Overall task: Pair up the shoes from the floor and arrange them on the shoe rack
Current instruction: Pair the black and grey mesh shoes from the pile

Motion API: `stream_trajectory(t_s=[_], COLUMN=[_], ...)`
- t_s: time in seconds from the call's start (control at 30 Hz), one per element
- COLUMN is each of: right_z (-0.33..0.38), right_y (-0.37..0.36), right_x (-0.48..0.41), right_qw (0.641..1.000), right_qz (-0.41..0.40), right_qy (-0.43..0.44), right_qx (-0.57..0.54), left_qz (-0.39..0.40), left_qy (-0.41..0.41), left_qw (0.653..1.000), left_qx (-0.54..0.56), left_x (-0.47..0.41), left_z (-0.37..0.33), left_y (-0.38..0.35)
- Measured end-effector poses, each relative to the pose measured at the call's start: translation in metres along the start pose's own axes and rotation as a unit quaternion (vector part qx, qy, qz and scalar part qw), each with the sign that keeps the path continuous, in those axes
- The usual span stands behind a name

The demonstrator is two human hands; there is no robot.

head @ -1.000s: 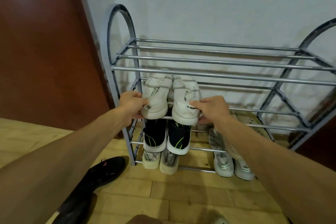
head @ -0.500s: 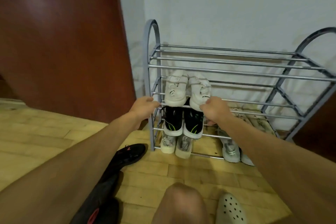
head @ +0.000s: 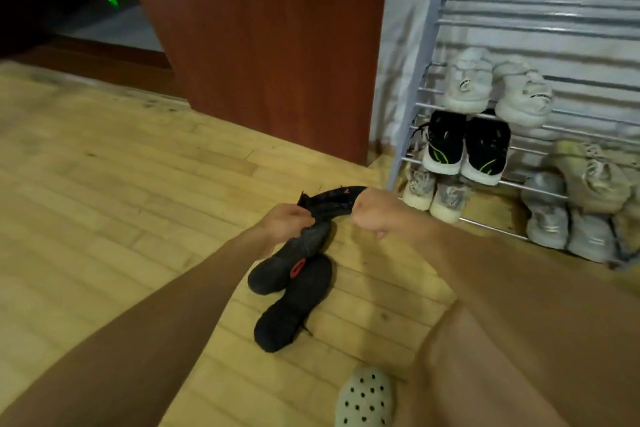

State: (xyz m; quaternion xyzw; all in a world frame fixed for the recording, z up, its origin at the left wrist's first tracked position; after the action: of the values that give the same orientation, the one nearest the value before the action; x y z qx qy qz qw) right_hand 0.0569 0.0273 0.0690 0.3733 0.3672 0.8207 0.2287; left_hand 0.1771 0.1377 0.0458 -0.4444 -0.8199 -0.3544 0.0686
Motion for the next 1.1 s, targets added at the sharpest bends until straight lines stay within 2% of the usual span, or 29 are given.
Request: stream_trajectory(t_s=[0.2,0.3,0.37,0.53,0.67,0.77,0.87,0.97,1.1], right_z=[-0.010,-0.039,-0.048,-0.030,-0.023,-0.025,-0.026,-0.030,-0.034], right_y=[-0.086,-0.112,-0.118,-0.121,-0.128,-0.132,-0.141,-0.150,-0.147], right_x=[-0.014,-0.019,-0.025,-0.047,-0.057,-0.061,-0.055,-0.046,-0.037], right_qw=[0.999,0.996,0.992,0.991,0.984,0.978,0.967,0.957,0.957], right_qz=[0.039,0.076,0.092,0.089,0.117,0.147,0.199,0.236,0.236], right_qy=[0.006,-0.012,-0.005,0.046,0.080,0.086,0.096,0.099,0.098], right_qx=[0.019,0.054,0.090,0.094,0.112,0.123,0.129,0.136,0.139], left_qz=[0.012,0.035,0.046,0.028,0.026,0.010,-0.041,-0.091,-0.140], left_qy=[0.074,0.103,0.125,0.179,0.224,0.217,0.212,0.164,0.111], left_qw=[0.997,0.992,0.985,0.956,0.948,0.953,0.955,0.956,0.955], left_qx=[-0.005,-0.057,-0.108,-0.231,-0.223,-0.210,-0.205,-0.225,-0.236], left_x=[-0.008,-0.017,-0.024,-0.039,-0.042,-0.046,-0.045,-0.039,-0.019], left_z=[0.109,0.157,0.186,0.238,0.262,0.265,0.265,0.253,0.231], left_y=[-0.020,-0.044,-0.058,-0.068,-0.076,-0.074,-0.061,-0.060,-0.070])
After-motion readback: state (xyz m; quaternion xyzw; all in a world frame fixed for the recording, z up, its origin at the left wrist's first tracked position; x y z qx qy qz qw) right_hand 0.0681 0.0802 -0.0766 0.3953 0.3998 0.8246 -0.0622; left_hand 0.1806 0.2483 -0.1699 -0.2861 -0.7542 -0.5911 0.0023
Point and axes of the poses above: each hand's wrist, its own x-axis away from the middle knuckle, its own y-axis out of the back of the hand, z = x × y, the point moved 10 cm from there along -x, towards the middle knuckle, and after that the axes turned 5 degrees about -z, right-handed, at the moved point
